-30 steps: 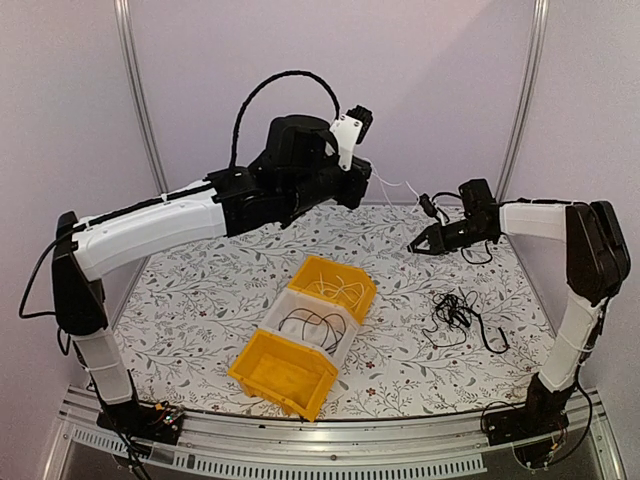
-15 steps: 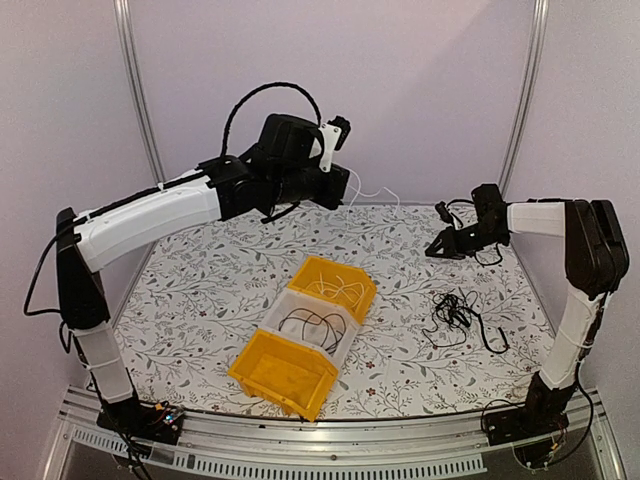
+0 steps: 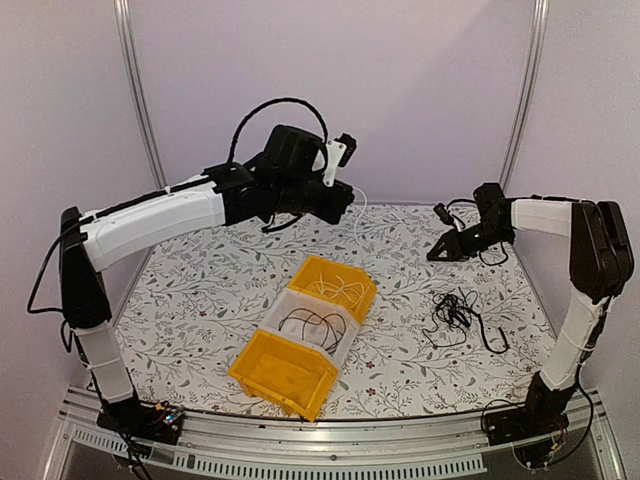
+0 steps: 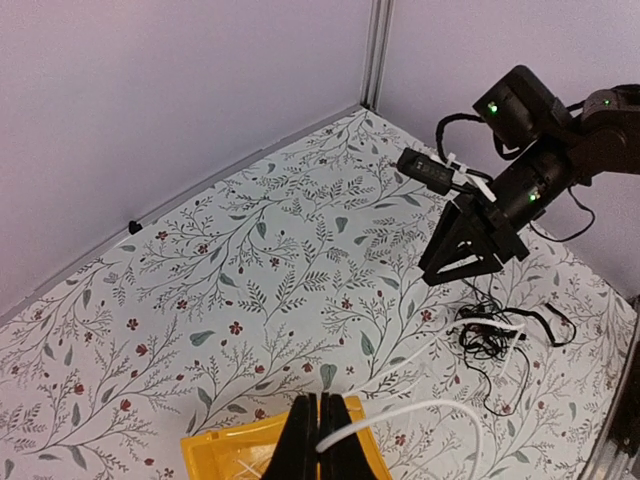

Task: Untangle the cables

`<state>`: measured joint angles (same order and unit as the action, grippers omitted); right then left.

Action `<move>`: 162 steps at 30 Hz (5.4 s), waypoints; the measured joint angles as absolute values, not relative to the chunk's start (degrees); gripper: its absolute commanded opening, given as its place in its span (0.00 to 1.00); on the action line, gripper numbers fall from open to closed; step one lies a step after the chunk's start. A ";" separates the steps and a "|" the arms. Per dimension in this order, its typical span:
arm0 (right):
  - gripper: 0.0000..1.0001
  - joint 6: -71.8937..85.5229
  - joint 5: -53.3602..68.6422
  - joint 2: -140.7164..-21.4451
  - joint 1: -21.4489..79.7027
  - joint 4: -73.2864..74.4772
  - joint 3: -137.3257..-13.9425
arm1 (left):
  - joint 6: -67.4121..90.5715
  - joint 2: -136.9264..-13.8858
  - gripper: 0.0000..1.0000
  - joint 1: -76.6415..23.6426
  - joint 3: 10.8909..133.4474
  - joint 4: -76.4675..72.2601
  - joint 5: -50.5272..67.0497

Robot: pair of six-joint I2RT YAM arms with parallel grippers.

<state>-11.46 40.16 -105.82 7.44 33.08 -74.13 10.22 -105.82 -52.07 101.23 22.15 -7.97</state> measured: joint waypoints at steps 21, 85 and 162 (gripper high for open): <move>0.33 -12.95 39.68 -105.58 7.44 33.85 -72.73 | 11.46 -106.17 0.00 -50.48 92.53 20.82 -3.70; 0.36 -13.61 39.57 -105.56 8.49 34.89 -72.38 | 11.73 -122.10 0.22 -46.74 94.02 31.55 -3.53; 0.12 -24.67 16.75 -107.37 0.67 43.59 -69.58 | 15.90 -99.90 0.42 -48.84 84.82 12.86 -3.42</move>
<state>-24.67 16.75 -107.37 0.67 43.59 -69.58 15.90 -99.90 -48.84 84.82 12.86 -3.42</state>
